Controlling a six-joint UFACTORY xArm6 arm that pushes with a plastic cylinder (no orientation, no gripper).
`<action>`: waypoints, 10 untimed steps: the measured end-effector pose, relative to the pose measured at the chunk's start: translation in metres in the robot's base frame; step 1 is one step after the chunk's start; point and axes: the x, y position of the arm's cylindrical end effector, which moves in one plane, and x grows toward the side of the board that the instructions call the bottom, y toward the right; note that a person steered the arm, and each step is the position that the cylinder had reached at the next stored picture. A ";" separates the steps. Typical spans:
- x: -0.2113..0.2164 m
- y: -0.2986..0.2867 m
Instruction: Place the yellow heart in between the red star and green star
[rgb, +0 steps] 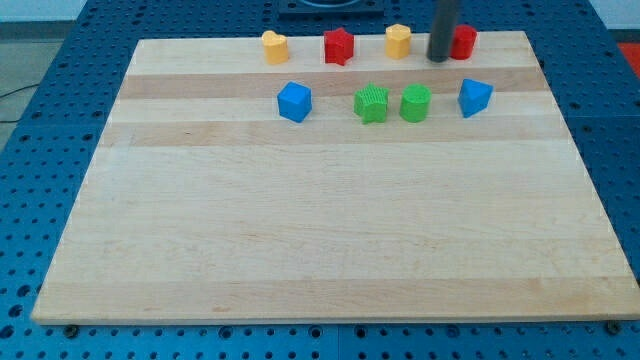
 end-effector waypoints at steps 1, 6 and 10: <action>0.000 0.068; -0.051 0.031; -0.053 -0.061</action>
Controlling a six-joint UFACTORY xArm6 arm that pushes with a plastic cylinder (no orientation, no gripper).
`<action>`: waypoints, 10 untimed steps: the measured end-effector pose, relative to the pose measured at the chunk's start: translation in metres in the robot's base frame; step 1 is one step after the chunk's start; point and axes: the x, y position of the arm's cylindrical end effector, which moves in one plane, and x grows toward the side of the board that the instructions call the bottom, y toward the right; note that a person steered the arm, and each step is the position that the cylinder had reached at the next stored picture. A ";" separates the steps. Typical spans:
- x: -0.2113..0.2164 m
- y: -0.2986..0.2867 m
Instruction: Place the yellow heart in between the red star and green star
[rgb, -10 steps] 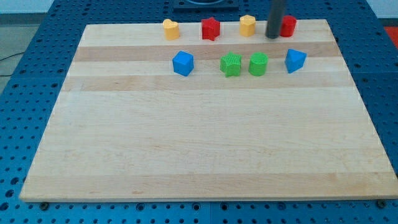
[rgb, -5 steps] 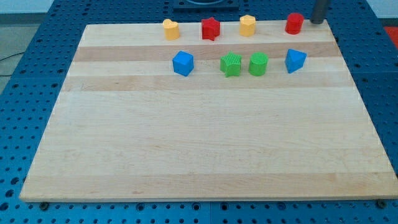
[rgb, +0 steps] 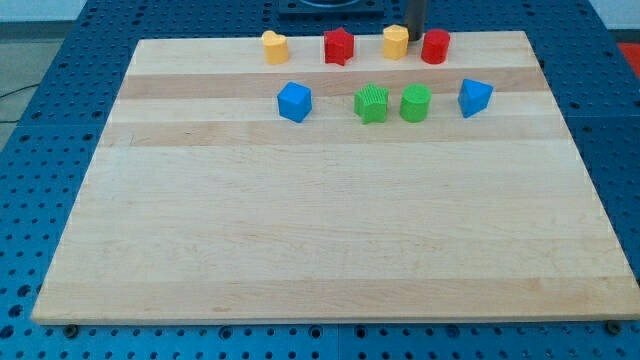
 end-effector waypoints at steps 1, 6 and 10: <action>0.000 -0.018; 0.000 -0.124; 0.001 -0.222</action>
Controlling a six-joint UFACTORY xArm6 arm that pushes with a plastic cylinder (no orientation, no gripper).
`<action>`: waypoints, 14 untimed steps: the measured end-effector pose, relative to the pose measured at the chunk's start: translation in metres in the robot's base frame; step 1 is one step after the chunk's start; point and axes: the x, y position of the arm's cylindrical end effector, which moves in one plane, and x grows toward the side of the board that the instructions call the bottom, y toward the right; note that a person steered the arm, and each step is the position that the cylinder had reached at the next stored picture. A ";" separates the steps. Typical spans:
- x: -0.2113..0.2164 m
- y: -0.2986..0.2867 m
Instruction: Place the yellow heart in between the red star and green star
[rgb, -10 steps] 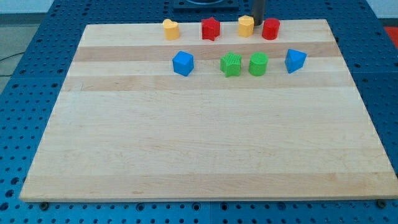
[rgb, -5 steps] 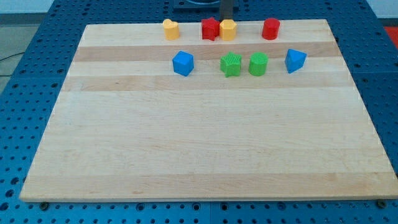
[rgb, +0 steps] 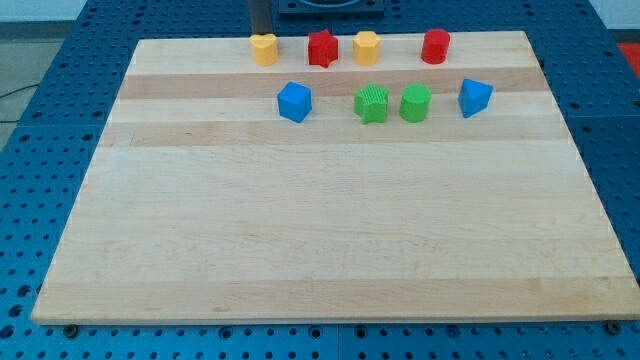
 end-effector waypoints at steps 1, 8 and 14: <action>0.000 0.000; 0.073 0.017; 0.117 0.084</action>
